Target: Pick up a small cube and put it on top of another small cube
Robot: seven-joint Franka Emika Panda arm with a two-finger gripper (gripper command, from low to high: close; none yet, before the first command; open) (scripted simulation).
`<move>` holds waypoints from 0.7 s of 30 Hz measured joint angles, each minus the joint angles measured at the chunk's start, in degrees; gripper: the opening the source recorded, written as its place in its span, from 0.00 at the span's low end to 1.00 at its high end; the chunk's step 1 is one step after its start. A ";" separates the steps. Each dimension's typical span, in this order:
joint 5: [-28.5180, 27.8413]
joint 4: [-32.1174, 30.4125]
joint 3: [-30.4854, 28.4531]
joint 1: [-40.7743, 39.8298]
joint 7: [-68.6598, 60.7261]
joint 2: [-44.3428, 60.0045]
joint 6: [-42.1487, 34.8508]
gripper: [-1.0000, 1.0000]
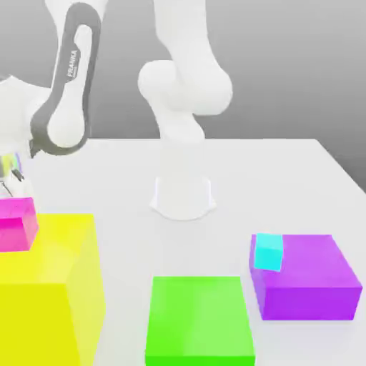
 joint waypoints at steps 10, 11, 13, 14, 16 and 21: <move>-0.20 17.61 5.78 9.51 23.13 -5.96 -24.06 0.00; -0.01 19.23 6.46 10.26 25.60 -6.45 -26.42 0.00; 0.44 22.47 7.89 11.61 30.47 -7.42 -31.11 0.00; 0.65 24.08 8.65 12.22 32.92 -7.89 -33.46 0.00; 1.17 27.27 10.28 13.30 37.76 -8.84 -38.11 0.00; 1.64 22.99 11.41 13.79 42.34 -6.10 -32.69 0.00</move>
